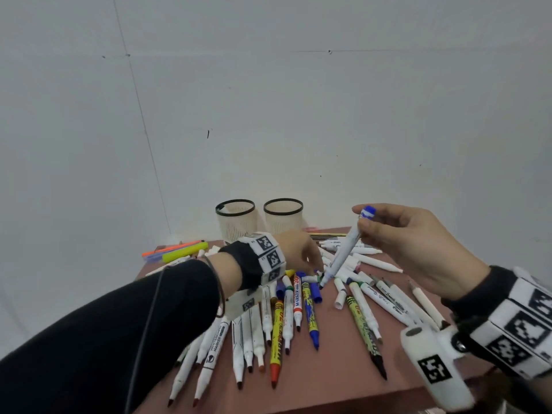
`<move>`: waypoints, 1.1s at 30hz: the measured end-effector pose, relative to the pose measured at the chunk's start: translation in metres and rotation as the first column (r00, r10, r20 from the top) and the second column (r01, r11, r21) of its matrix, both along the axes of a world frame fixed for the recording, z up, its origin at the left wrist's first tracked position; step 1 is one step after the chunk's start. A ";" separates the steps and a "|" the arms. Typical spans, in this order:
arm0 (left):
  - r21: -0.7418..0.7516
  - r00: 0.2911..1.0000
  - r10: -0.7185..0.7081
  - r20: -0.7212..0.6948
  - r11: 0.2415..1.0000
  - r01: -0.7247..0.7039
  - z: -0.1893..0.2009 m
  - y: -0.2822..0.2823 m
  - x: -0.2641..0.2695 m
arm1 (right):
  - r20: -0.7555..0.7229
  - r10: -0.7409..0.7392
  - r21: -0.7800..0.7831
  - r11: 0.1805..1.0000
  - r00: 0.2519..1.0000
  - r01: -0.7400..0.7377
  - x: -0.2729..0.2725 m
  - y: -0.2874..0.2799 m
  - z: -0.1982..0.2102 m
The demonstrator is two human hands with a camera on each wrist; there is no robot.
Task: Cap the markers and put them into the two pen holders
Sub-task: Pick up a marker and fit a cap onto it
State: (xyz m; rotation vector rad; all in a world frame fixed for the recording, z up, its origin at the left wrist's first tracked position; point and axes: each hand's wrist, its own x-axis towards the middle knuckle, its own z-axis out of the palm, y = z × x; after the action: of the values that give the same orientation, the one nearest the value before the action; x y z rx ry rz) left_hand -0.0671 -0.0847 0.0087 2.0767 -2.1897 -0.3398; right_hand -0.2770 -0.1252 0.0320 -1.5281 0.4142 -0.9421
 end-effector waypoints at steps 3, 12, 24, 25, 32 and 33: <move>0.106 0.992 -0.071 0.104 0.993 0.060 -0.010 -0.008 -0.013 | 0.053 0.003 0.073 0.997 0.999 -0.007 -0.008 0.007 -0.010; 0.186 0.976 -0.041 0.212 0.983 0.001 -0.023 -0.024 -0.016 | 0.121 0.028 0.225 0.973 0.992 -0.055 -0.017 0.018 -0.029; 0.000 0.995 0.079 0.059 0.997 -0.079 -0.018 -0.017 -0.013 | 0.192 -0.028 0.356 0.934 0.981 -0.043 -0.017 0.032 -0.031; -0.042 0.995 0.100 0.020 0.994 -0.099 -0.014 -0.012 -0.011 | 0.200 -0.026 0.372 0.927 0.979 -0.051 -0.017 0.034 -0.030; -0.233 0.947 0.202 -0.249 0.937 -0.261 0.013 0.045 -0.004 | 0.233 -0.090 0.446 0.895 0.968 -0.024 -0.014 0.046 -0.034; -0.249 0.935 0.221 -0.276 0.923 -0.292 0.016 0.054 -0.004 | 0.252 -0.094 0.450 0.893 0.963 -0.031 -0.013 0.049 -0.034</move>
State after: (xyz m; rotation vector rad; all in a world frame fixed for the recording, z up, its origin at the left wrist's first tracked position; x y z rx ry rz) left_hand -0.0715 -0.0310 0.0243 2.0075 -1.6867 -0.2208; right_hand -0.2901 -0.0764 -0.0016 -0.9581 0.4278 -0.9816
